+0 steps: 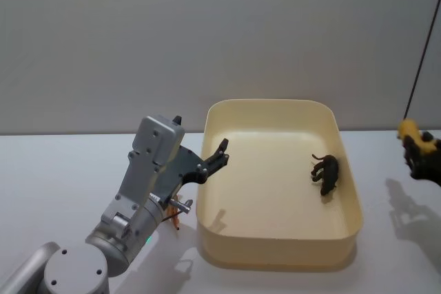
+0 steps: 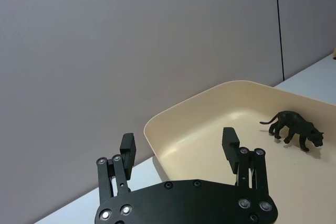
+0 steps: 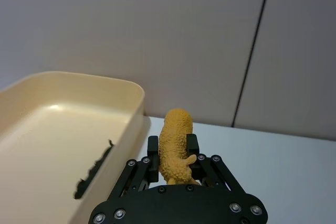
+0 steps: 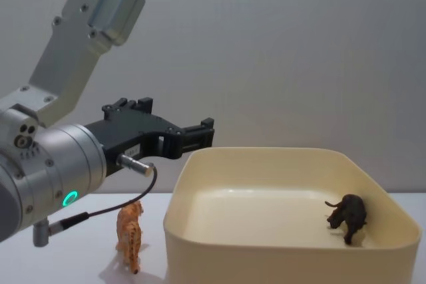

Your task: Pick up the toy alternately with two hands and place it into the central storage box.

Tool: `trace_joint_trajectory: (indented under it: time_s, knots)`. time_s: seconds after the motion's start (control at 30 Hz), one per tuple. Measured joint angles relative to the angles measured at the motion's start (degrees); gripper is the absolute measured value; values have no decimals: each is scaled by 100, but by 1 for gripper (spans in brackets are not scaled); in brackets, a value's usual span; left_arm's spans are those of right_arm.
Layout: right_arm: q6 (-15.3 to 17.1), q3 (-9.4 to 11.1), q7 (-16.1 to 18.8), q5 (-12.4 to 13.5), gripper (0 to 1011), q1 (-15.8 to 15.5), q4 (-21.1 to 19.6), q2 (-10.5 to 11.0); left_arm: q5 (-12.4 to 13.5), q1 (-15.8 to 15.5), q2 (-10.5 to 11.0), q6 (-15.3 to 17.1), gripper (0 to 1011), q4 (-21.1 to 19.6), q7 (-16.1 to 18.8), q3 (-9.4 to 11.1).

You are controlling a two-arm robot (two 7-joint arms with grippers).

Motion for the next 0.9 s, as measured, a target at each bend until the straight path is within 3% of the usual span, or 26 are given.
trace_joint_trajectory:
  time_s: [0.3, 0.63, 0.7, 0.9]
  knots:
    - [-8, -227, 408, -15, 295, 380, 59, -275, 0, 0, 0, 0, 1001, 0, 0, 0]
    - [-12, -675, 895, -365, 294, 1039, 683, -829, 0, 0, 0, 0, 1001, 0, 0, 0]
    - [-19, -727, 953, -427, 310, 1121, 781, -894, 0, 0, 0, 0, 1001, 0, 0, 0]
    - [-42, -874, 1107, -581, 497, 1353, 1058, -1073, 0, 0, 0, 0, 1001, 0, 0, 0]
